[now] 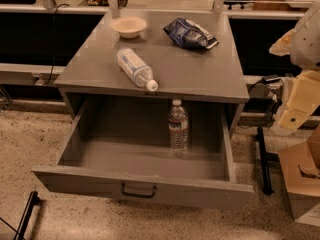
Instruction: Pick water bottle from top drawer and place on counter
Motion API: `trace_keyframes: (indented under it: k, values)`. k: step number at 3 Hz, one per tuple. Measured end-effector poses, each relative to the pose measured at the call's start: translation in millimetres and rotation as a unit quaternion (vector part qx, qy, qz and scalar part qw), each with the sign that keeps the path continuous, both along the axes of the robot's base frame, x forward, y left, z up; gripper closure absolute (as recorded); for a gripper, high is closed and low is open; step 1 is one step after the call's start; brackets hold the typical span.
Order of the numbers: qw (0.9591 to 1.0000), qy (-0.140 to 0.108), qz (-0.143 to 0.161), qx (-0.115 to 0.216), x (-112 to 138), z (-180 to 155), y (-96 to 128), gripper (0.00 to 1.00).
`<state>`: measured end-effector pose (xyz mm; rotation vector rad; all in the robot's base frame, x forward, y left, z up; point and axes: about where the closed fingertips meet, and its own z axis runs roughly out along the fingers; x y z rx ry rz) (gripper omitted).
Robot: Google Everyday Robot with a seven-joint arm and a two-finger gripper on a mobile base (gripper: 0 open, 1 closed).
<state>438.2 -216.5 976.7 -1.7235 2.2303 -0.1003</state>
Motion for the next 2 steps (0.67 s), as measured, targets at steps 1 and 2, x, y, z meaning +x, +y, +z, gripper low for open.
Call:
trace_keyframes:
  k: [1, 2]
  values:
    - [1.0000, 0.000, 0.000, 0.000, 0.0, 0.0, 0.0, 0.00]
    - [0.9997, 0.013, 0.009, 0.020, 0.6, -4.6, 0.9, 0.00]
